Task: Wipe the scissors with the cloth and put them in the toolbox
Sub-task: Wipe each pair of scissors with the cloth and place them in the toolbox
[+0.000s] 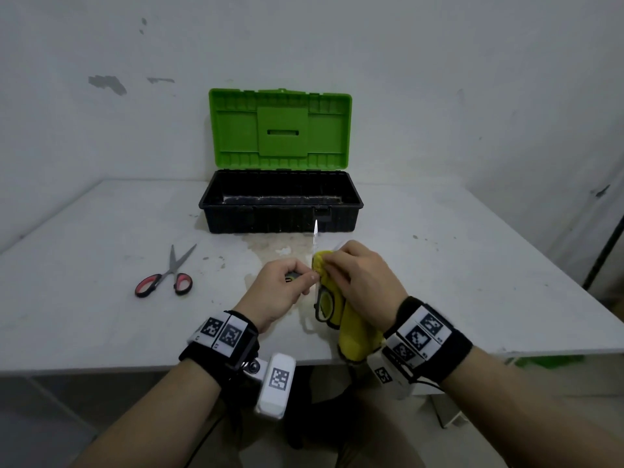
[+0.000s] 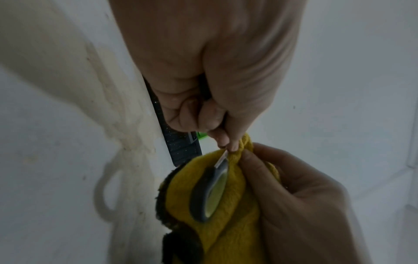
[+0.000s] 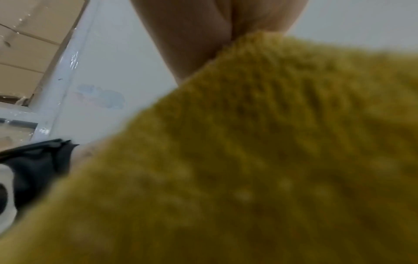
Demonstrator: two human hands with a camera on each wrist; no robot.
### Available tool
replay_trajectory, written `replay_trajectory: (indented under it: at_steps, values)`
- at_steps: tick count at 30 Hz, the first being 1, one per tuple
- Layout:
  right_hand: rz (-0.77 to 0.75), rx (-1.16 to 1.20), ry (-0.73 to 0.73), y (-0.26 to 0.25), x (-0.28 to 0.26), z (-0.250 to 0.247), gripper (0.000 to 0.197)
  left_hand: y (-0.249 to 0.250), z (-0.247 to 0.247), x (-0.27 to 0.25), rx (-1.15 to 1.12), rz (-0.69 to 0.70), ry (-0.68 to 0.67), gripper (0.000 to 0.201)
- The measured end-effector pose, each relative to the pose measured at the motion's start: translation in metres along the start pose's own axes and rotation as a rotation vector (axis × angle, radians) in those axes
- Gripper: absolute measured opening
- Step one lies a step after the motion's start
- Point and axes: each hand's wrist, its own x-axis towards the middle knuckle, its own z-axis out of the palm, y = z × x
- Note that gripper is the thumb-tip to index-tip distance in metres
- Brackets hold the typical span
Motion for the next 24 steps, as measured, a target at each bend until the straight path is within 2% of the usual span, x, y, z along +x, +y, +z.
replay_trajectory:
  at_steps: [6,9,13,16,20,24]
  values:
    - [0.232,-0.003,0.088,0.030,0.022,-0.019,0.019,-0.007,-0.006,-0.001,0.041,-0.005,0.007,0.015]
    - [0.196,0.021,0.133,0.024,0.019,-0.027,0.018,-0.007,-0.006,0.000,-0.020,-0.064,-0.002,0.017]
    - [0.057,0.021,0.011,-0.008,0.002,-0.015,0.018,-0.001,-0.002,0.003,-0.106,-0.076,-0.018,0.017]
    - [0.014,-0.006,-0.012,-0.010,-0.002,-0.004,0.017,0.002,-0.001,0.001,-0.082,-0.051,-0.041,0.017]
    - [0.048,0.018,0.028,-0.001,0.004,-0.005,0.017,0.001,-0.002,0.000,-0.087,-0.035,-0.011,0.017]
    - [0.189,-0.018,0.063,0.021,0.020,-0.015,0.020,-0.001,-0.005,-0.001,-0.045,-0.019,-0.014,0.016]
